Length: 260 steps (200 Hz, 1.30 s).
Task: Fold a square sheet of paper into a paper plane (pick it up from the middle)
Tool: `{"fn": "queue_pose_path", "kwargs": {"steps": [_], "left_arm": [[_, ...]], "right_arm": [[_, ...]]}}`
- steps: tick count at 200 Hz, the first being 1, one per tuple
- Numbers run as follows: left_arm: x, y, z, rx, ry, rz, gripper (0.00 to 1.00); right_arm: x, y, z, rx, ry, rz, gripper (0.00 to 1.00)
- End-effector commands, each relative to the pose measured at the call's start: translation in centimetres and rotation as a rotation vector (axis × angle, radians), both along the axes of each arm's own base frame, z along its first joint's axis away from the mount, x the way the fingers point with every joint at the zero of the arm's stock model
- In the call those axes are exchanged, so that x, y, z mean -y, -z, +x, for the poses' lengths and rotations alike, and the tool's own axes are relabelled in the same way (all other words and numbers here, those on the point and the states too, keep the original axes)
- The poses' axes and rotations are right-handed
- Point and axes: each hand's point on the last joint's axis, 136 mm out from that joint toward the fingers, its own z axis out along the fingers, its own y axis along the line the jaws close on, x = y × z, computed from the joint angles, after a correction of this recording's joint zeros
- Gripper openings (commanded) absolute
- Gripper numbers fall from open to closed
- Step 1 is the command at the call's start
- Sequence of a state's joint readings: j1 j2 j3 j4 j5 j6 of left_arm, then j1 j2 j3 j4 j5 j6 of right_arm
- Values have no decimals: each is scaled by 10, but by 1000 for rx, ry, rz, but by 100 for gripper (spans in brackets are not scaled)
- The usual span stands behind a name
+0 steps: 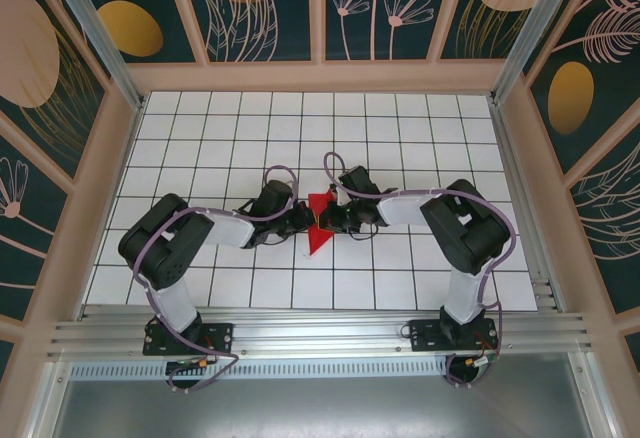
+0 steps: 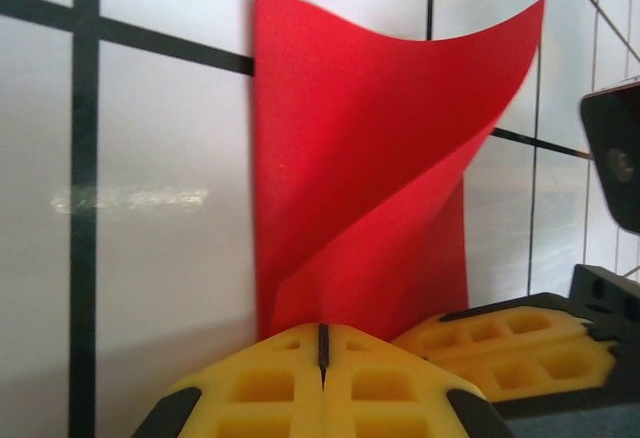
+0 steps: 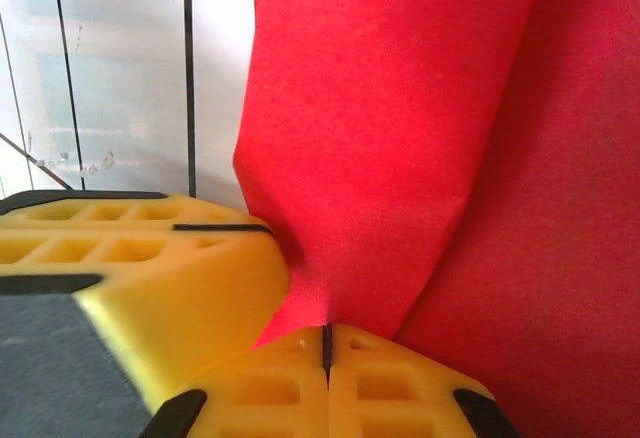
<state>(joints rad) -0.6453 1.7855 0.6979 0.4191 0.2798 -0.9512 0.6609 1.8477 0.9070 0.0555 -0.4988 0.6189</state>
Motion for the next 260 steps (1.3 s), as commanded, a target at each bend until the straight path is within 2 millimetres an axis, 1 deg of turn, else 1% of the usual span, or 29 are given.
{"fn": "queue_pose_path", "kwargs": {"steps": [1,16,30,50,68,119,154,193,203,223,235,248,260], "left_arm": [[-4,9,0,-6,3,31,5],[-5,12,-1,-10,1,37,4],[-7,13,-2,-13,-2,40,4],[-8,14,-3,-16,-5,41,4],[-8,14,-3,-16,-7,39,4],[-9,15,-5,-20,-11,35,4],[-10,16,-5,-22,-18,35,5],[-10,15,-5,-19,-24,34,5],[-12,16,-4,-20,-28,36,5],[-12,16,-5,-21,-27,36,5],[-12,17,-6,-25,-29,37,5],[-12,18,-6,-26,-31,35,5],[-12,17,-6,-26,-30,34,5]], "right_arm": [[-2,-14,-3,48,-34,40,3],[-6,-26,-6,67,-52,85,4],[-8,-33,-10,75,-65,117,5],[-8,-37,-18,75,-76,137,6],[-10,-36,-22,68,-80,134,6],[-14,-10,-29,19,-81,64,5],[-7,6,-36,-9,-78,27,4],[-3,18,-39,-22,-80,1,4],[-4,15,-39,-16,-85,7,4],[-11,-4,-39,24,-106,53,5],[-16,-14,-43,38,-122,79,5],[-18,-17,-48,38,-135,94,5],[-18,-14,-53,29,-137,91,5]]}}
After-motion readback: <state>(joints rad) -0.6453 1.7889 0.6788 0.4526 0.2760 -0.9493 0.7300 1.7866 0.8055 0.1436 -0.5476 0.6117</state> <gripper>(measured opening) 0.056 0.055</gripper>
